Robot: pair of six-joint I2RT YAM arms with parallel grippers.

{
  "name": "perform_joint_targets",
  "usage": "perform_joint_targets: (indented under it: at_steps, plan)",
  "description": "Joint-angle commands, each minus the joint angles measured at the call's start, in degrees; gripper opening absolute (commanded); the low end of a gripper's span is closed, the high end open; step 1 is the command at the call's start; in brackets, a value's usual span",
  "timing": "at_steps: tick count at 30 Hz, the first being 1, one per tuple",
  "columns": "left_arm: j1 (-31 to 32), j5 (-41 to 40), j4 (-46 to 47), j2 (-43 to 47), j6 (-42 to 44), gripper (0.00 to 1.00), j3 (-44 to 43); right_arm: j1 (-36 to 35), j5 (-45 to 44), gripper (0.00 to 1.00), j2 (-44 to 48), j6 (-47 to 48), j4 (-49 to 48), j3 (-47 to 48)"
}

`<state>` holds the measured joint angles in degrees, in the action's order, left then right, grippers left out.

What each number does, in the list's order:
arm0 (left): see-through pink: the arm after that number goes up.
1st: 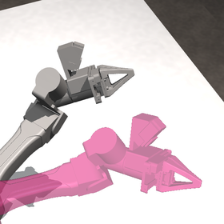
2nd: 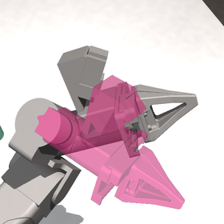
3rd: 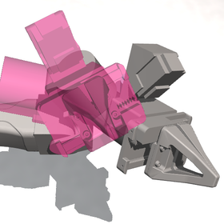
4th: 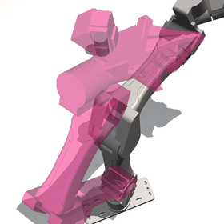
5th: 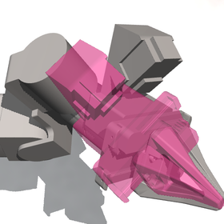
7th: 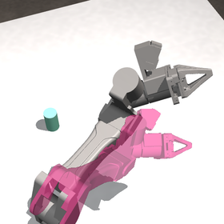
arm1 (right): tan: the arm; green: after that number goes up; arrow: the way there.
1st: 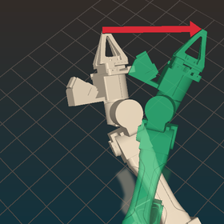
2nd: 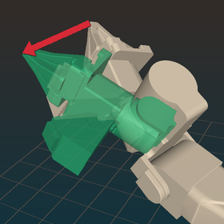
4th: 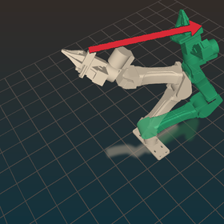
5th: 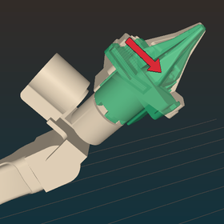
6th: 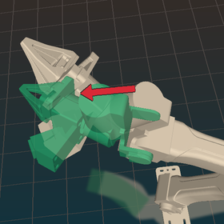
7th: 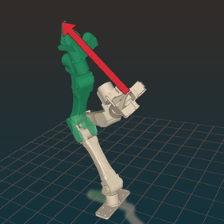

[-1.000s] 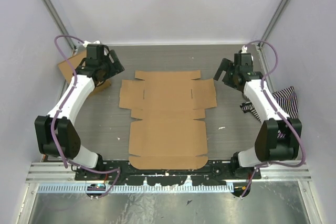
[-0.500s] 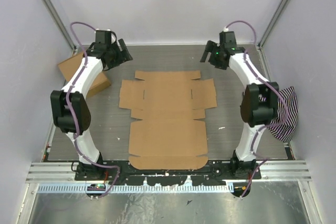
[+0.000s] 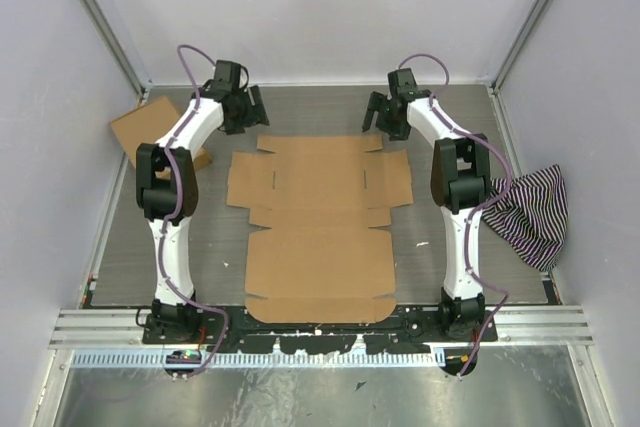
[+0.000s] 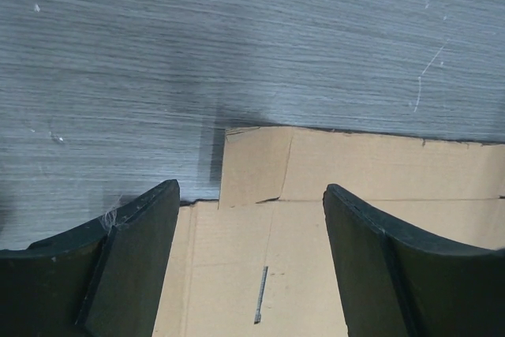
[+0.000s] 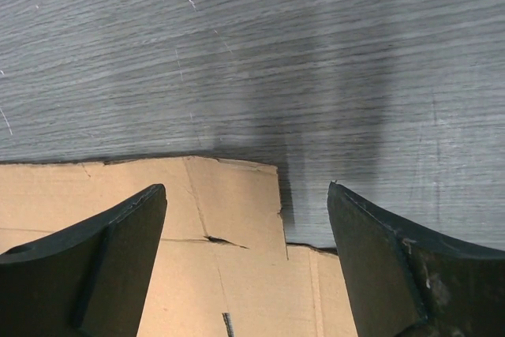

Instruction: Fold the paper box

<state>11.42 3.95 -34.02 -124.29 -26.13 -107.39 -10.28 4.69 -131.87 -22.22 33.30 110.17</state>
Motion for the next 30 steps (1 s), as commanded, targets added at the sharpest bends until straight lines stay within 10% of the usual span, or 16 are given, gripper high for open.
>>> perform_joint_targets:
  at_steps: [1,30]
  plan:
    - [0.42,-0.56,-0.79,-2.38,1.17,0.8,-2.5,-0.39,-0.36,0.87,0.6,1.81,0.11,2.75]
    - [1.68,2.17,-1.49,-7.37,0.44,0.77,-4.39,-3.09,5.12,0.7,2.47,3.85,-0.5,-0.06]
